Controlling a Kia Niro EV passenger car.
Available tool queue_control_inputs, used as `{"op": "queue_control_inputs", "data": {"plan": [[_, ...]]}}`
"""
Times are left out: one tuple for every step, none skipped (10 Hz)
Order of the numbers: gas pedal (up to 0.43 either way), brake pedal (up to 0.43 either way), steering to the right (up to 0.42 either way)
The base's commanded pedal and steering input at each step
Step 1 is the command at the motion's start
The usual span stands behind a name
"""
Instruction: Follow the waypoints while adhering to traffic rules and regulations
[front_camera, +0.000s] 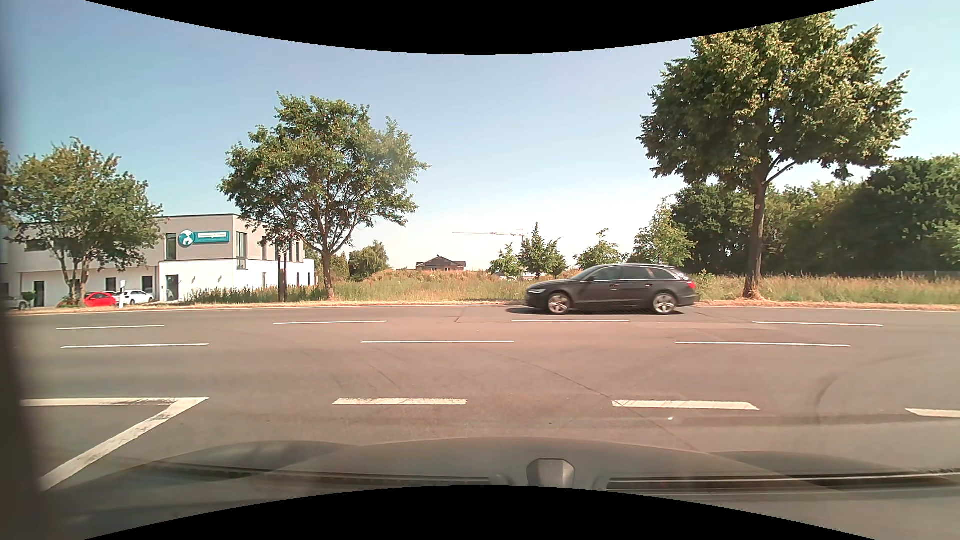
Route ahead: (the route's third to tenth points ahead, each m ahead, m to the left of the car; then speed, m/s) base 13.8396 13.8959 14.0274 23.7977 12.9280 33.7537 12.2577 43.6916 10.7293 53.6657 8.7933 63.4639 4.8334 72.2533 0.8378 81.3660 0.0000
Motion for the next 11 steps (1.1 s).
{"op": "queue_control_inputs", "data": {"plan": [[0.000, 0.305, 0.016], [0.000, 0.305, 0.016], [0.000, 0.305, 0.016], [0.000, 0.317, 0.016], [0.000, 0.305, 0.016], [0.000, 0.305, 0.016], [0.000, 0.323, 0.016], [0.000, 0.305, 0.016], [0.000, 0.299, 0.016], [0.000, 0.299, 0.016], [0.000, 0.305, 0.016]]}}
